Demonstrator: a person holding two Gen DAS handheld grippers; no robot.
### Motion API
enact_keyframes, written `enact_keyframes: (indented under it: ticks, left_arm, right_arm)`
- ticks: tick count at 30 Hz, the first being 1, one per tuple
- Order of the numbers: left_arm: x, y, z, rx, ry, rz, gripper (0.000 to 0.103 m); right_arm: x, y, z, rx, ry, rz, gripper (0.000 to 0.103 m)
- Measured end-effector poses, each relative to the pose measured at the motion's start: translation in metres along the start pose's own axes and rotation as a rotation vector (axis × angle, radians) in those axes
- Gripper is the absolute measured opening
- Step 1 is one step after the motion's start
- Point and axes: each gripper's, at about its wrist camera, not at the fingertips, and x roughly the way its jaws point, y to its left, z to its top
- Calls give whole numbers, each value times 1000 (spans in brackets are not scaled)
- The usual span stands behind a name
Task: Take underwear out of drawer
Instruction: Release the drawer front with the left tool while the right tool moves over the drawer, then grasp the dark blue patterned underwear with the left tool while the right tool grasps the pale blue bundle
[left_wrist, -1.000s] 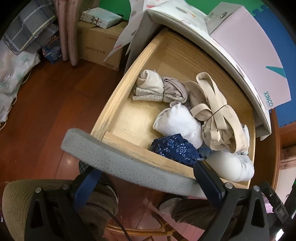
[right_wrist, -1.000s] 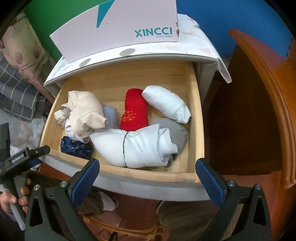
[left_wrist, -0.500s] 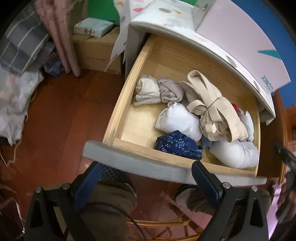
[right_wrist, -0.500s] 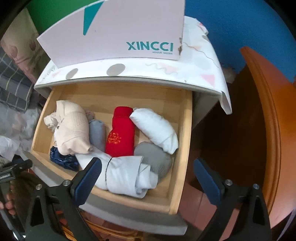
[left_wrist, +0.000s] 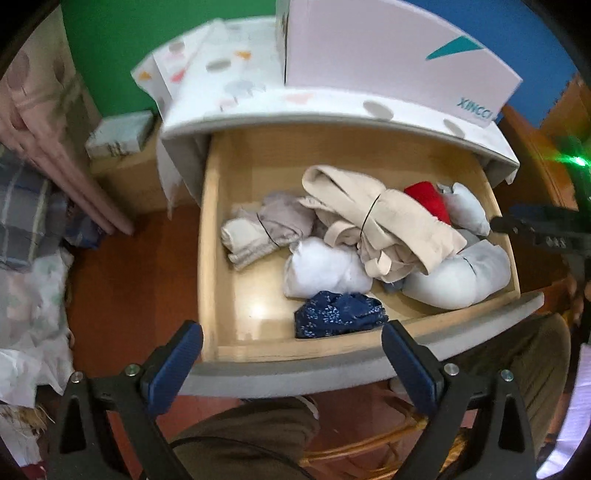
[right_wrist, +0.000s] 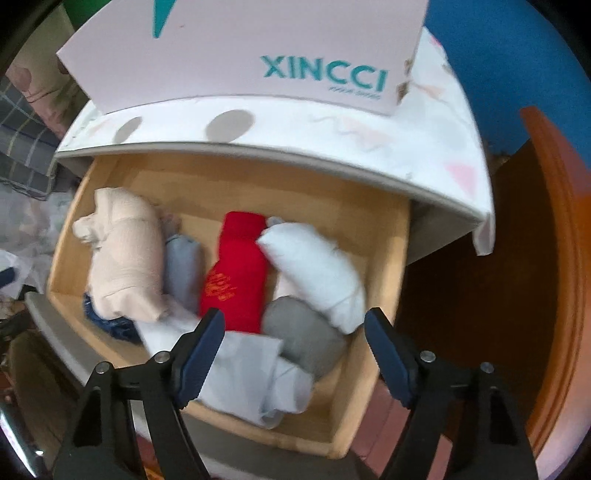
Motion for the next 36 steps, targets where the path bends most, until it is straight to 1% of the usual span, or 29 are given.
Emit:
enact_keyframes:
  ticks: [3, 5, 8, 12, 15, 18, 20, 24, 27, 29, 32, 33, 34, 35, 36]
  left_arm:
    - [17, -1, 5, -19, 42, -29, 100]
    - [27, -1, 7, -24, 72, -18, 100]
    - [42, -3, 8, -22, 123, -29, 100]
    - [57, -7, 10, -15, 152, -31, 100]
    - [63, -7, 11, -25, 158, -39, 100]
    - [67, -4, 11, -39, 161, -45, 100]
    - [68, 1, 11, -48, 164, -40, 100]
    - [70, 9, 10, -62, 173, -38, 100]
    - [74, 11, 10, -65, 177, -33, 100]
    - [78, 11, 10, -70, 188, -35, 100]
    - [84, 8, 8, -66, 201, -36, 100]
    - [85, 6, 8, -64, 206, -33, 100]
    - [87, 4, 8, -62, 211, -31, 100]
    - [89, 2, 7, -59, 215, -31, 100]
    - [90, -2, 7, -57, 217, -29, 100]
  right_arm:
    - [1, 7, -3, 15, 49, 49, 77]
    - [0, 12, -5, 22, 73, 86, 77]
    - [2, 17, -7, 27, 105, 99, 81]
    - [13, 27, -12, 15, 151, 118, 85]
    - [23, 38, -15, -5, 173, 107, 89]
    - [35, 52, -17, -45, 192, 62, 94]
    - [44, 59, -18, -55, 202, 49, 98]
    - [62, 67, -20, -72, 243, 37, 102]
    - [73, 69, -22, -65, 259, 24, 102]
    - [77, 67, -24, -50, 260, 29, 101]
    - [81, 68, -29, -35, 257, 26, 94]
    - [81, 68, -30, -34, 256, 20, 85]
    - [82, 67, -31, -30, 259, 13, 78]
    - [83, 65, -34, -31, 268, 8, 75]
    - [85, 64, -37, -29, 274, 2, 69]
